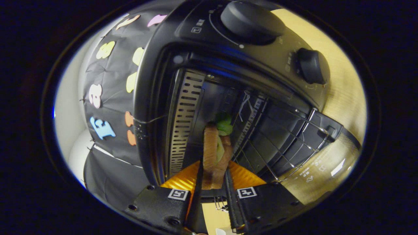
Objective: Open the toaster oven, put the food inside, and close the toaster oven door.
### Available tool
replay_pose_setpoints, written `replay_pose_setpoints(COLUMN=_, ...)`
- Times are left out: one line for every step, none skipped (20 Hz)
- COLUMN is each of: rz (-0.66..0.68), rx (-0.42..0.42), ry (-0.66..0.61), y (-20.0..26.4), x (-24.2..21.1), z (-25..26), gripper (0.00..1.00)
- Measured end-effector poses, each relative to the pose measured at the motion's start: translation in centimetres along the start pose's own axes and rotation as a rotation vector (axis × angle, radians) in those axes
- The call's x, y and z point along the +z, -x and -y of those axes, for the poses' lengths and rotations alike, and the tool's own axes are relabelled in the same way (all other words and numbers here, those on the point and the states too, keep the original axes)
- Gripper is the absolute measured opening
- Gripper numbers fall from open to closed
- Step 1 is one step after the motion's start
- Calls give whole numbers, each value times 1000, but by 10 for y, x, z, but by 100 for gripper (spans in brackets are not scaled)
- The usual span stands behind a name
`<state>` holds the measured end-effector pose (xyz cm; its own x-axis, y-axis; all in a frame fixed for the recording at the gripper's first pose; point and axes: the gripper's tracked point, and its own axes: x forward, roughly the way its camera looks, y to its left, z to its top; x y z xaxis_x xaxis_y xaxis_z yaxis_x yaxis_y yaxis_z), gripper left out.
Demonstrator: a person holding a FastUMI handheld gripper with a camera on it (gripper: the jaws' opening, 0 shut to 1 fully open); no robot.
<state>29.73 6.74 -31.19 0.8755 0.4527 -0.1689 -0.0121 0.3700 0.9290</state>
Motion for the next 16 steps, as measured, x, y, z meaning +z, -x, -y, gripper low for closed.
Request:
replay_pose_setpoints(rz=-10, rx=-5, ry=0, y=3, x=-1, z=-2, gripper=44)
replay_pose_setpoints(rz=-21, rx=-7, ry=-2, y=4, x=-3, z=-4, gripper=47)
replay_pose_setpoints(rz=-32, rx=-26, ry=4, y=5, x=-6, z=-3, gripper=53)
replay_pose_setpoints(rz=-35, rx=-34, ry=8, y=3, x=-11, z=-2, gripper=58)
replay_pose_setpoints(rz=-40, rx=-49, ry=9, y=4, x=-12, z=-2, gripper=64)
replay_pose_setpoints(rz=-56, rx=-64, ry=19, y=9, x=-13, z=-3, gripper=70)
replay_pose_setpoints(rz=-73, rx=-84, ry=38, y=10, x=-17, z=-3, gripper=70)
replay_pose_setpoints(rz=-92, rx=-106, ry=68, y=13, x=-21, z=-2, gripper=74)
replay_pose_setpoints(rz=-116, rx=-131, ry=100, y=15, x=-26, z=-2, gripper=79)
replay_pose_setpoints(rz=-137, rx=-154, ry=134, y=17, x=-31, z=-2, gripper=83)
replay_pose_setpoints(rz=-156, rx=-174, ry=166, y=19, x=-35, z=-2, gripper=87)
replay_pose_setpoints(rz=-173, rx=-203, ry=202, y=23, x=-38, z=-3, gripper=90)
replay_pose_setpoints(rz=-185, rx=-240, ry=243, y=27, x=-39, z=-1, gripper=94)
replay_pose_setpoints(rz=-204, rx=-281, ry=287, y=27, x=-39, z=4, gripper=96)
replay_pose_setpoints(rz=-218, rx=-306, ry=323, y=29, x=-39, z=4, gripper=97)
replay_pose_setpoints(rz=-233, rx=-330, ry=348, y=33, x=-41, z=3, gripper=98)
